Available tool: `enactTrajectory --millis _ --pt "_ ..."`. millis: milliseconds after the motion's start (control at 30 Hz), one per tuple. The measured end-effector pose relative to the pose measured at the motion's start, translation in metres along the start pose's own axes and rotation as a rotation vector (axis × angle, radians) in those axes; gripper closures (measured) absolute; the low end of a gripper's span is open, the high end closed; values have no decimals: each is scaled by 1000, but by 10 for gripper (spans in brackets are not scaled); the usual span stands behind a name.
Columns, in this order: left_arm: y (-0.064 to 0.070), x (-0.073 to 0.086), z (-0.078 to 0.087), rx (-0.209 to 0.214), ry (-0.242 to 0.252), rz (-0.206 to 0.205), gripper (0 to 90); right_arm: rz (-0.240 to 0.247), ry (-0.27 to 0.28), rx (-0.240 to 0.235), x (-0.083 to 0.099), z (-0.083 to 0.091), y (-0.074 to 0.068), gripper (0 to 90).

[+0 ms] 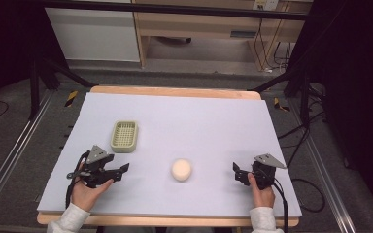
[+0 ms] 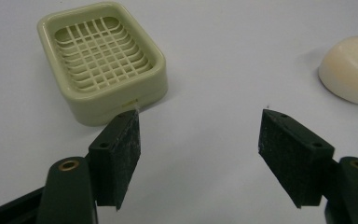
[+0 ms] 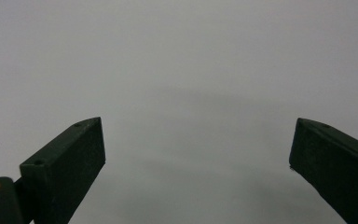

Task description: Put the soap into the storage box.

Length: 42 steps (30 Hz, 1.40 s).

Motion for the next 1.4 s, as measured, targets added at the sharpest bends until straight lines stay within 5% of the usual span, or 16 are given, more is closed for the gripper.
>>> enactTrajectory --millis 1400 --pt "61 -39 -21 109 -29 -148 242 11 -12 1 0 -1 -1 38"
Point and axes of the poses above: each handheld gripper's, and its own axes: z roughly backward along the jaws, x roughly out of its underside, y roughly to its right, the point moved 4 cm from there along -z, roughly forward along the jaws, and after that the axes turned 8 degrees about -y, right-handed, at the moved point
